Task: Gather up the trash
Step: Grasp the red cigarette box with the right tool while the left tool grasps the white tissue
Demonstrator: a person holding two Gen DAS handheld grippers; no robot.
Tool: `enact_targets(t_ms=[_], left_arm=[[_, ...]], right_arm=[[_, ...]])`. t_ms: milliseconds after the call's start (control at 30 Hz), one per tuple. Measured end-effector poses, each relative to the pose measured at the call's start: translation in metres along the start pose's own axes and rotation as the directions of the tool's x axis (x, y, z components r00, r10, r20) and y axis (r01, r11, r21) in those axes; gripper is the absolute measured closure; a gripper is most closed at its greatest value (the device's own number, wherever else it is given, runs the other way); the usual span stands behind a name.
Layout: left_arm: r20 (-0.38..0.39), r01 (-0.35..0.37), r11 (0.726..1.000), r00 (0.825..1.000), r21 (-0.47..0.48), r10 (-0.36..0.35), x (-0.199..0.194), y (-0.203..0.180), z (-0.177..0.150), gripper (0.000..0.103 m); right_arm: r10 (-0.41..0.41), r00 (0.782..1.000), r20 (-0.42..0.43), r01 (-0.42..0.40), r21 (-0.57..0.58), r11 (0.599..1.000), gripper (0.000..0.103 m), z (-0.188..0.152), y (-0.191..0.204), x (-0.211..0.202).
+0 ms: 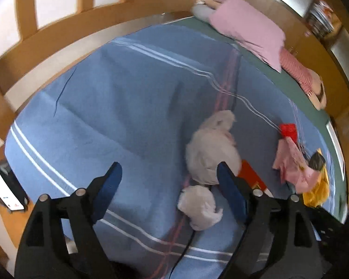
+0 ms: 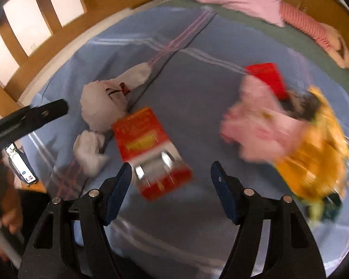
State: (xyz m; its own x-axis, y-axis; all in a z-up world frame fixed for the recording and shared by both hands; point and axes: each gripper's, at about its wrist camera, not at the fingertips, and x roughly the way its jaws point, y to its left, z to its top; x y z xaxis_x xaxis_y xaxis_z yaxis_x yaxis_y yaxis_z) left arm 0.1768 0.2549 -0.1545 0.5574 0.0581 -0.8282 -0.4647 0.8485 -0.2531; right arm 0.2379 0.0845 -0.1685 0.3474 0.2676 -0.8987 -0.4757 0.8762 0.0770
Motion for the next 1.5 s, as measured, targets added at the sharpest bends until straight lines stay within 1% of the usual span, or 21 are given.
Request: enact_targets(t_ms=[67, 133, 200, 300, 333, 367, 467, 600, 700, 733, 767, 833, 867, 1000, 1133, 1200, 1233, 1300, 1400, 1433, 1500], left_arm=[[-0.006, 0.010, 0.999, 1.000, -0.047, -0.010, 0.002, 0.004, 0.002, 0.019], [-0.002, 0.018, 0.997, 1.000, -0.075, -0.018, 0.000, 0.009, 0.002, 0.019], [-0.001, 0.031, 0.996, 1.000, -0.082, -0.031, 0.003, 0.008, 0.001, 0.019], [-0.008, 0.044, 0.996, 0.999, -0.077, -0.045, 0.004, 0.008, 0.001, 0.019], [-0.012, 0.048, 0.996, 0.999, -0.075, -0.049, 0.002, 0.010, 0.001, 0.019], [-0.017, 0.053, 0.996, 0.998, -0.070, -0.054, 0.002, 0.009, 0.000, 0.018], [-0.036, 0.078, 0.995, 0.996, -0.055, -0.080, 0.001, 0.007, -0.001, 0.018], [-0.071, 0.136, 0.989, 0.988, -0.053, -0.140, 0.003, 0.006, -0.005, 0.018], [-0.070, 0.141, 0.990, 0.988, 0.000, -0.140, 0.001, -0.003, -0.008, 0.019], [-0.071, 0.137, 0.990, 0.988, 0.022, -0.135, 0.001, -0.007, -0.008, 0.023], [-0.077, 0.129, 0.990, 0.989, 0.057, -0.125, 0.002, -0.013, -0.010, 0.028], [-0.093, 0.117, 0.987, 0.990, 0.111, -0.107, 0.007, -0.024, -0.014, 0.037], [-0.112, 0.119, 0.984, 0.988, 0.131, -0.105, 0.012, -0.029, -0.016, 0.046], [-0.213, 0.123, 0.984, 0.973, 0.130, -0.093, 0.034, -0.034, -0.023, 0.058], [-0.245, 0.109, 0.979, 0.967, 0.174, -0.065, 0.042, -0.040, -0.029, 0.071], [-0.248, 0.135, 0.975, 0.965, 0.175, -0.089, 0.042, -0.042, -0.029, 0.078], [-0.219, 0.176, 0.975, 0.965, 0.136, -0.143, 0.036, -0.037, -0.027, 0.079], [-0.133, 0.200, 0.977, 0.973, 0.080, -0.188, 0.022, -0.026, -0.021, 0.079], [0.007, 0.211, 0.977, 0.977, 0.016, -0.211, -0.002, -0.008, -0.013, 0.080], [0.035, 0.206, 0.979, 0.978, 0.002, -0.206, -0.006, -0.004, -0.011, 0.080], [0.049, 0.212, 0.977, 0.976, -0.015, -0.211, -0.009, 0.001, -0.010, 0.080]], right_arm=[[0.024, 0.999, -0.022, -0.024, -0.004, 1.000, 0.033, 0.004, 0.005, 0.016], [0.089, 0.995, -0.035, -0.089, 0.013, 0.996, 0.032, 0.006, 0.007, 0.025], [0.081, 0.996, -0.041, -0.080, 0.022, 0.997, 0.032, 0.005, 0.010, 0.028], [0.099, 0.995, -0.007, -0.099, 0.045, 0.994, 0.040, -0.003, 0.011, 0.016], [0.105, 0.994, -0.001, -0.105, 0.063, 0.992, 0.059, -0.006, 0.009, 0.012], [0.113, 0.993, 0.014, -0.114, 0.091, 0.989, 0.065, -0.012, 0.005, 0.005], [0.080, 0.996, 0.025, -0.083, 0.178, 0.980, 0.075, -0.028, -0.014, -0.016], [-0.002, 0.999, 0.040, -0.009, 0.280, 0.960, 0.076, -0.055, -0.036, -0.039], [0.007, 0.998, 0.067, -0.028, 0.321, 0.947, 0.076, -0.064, -0.048, -0.049], [0.005, 0.998, 0.069, -0.027, 0.319, 0.947, 0.071, -0.064, -0.049, -0.051], [0.003, 0.998, 0.067, -0.024, 0.313, 0.949, 0.059, -0.065, -0.049, -0.052], [-0.007, 0.998, 0.066, -0.013, 0.289, 0.957, 0.044, -0.060, -0.045, -0.050], [-0.020, 0.998, 0.067, 0.001, 0.276, 0.961, 0.043, -0.057, -0.042, -0.051], [-0.034, 0.996, 0.079, 0.007, 0.321, 0.947, 0.043, -0.050, -0.043, -0.055], [-0.041, 0.996, 0.083, 0.011, 0.334, 0.942, 0.043, -0.044, -0.044, -0.054], [-0.051, 0.995, 0.082, 0.021, 0.327, 0.945, 0.043, -0.041, -0.043, -0.052], [-0.049, 0.995, 0.085, 0.019, 0.328, 0.945, 0.043, -0.039, -0.041, -0.049], [-0.044, 0.995, 0.087, 0.013, 0.328, 0.945, 0.043, -0.032, -0.038, -0.043], [-0.042, 0.997, 0.069, 0.019, 0.306, 0.952, 0.043, -0.022, -0.027, -0.029], [-0.036, 0.997, 0.062, 0.017, 0.286, 0.958, 0.042, -0.017, -0.021, -0.023], [-0.046, 0.998, 0.045, 0.034, 0.239, 0.971, 0.032, -0.008, -0.005, -0.009]])
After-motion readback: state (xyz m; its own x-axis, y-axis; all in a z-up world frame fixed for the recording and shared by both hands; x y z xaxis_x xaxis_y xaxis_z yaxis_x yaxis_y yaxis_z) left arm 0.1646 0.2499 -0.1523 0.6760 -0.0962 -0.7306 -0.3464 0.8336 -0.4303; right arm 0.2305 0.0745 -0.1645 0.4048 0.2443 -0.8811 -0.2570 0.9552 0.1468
